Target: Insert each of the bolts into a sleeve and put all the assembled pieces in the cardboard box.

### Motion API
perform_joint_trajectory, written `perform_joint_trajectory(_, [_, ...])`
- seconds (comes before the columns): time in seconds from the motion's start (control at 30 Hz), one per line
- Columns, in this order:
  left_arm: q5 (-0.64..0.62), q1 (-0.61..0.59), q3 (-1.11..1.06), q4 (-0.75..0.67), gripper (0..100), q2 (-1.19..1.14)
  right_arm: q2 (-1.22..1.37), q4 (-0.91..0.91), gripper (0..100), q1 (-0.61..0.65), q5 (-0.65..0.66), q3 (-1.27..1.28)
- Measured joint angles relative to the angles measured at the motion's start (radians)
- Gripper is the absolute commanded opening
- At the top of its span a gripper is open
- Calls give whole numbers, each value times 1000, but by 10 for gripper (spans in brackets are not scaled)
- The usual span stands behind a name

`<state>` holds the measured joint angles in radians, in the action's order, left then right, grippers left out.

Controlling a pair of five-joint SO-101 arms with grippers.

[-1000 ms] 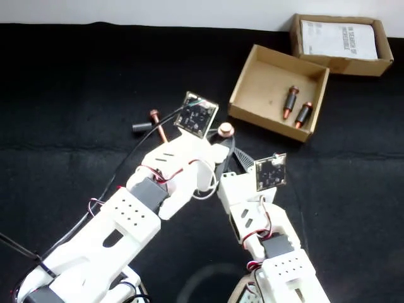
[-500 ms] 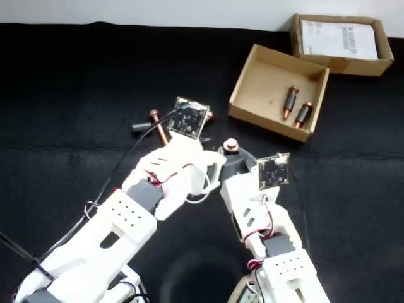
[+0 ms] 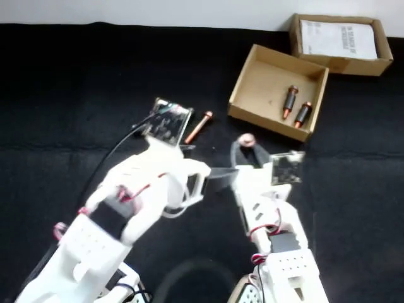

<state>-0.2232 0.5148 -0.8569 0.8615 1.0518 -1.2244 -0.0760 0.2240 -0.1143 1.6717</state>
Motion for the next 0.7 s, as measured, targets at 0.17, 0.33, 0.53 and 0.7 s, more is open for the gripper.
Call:
perform_joint_trajectory(0.17, [0,-57,6,109,251,230,2,0,8,-127,0,-9])
perform_joint_trajectory(0.33, [0,-187,-20,152,136,379,2,100,8,-181,-8,-123])
perform_joint_trajectory(0.53, [-2,-338,-101,152,66,517,5,327,8,-184,-112,-404])
perform_joint_trajectory(0.7, [-2,-417,-180,152,14,626,107,463,8,-184,-123,-640])
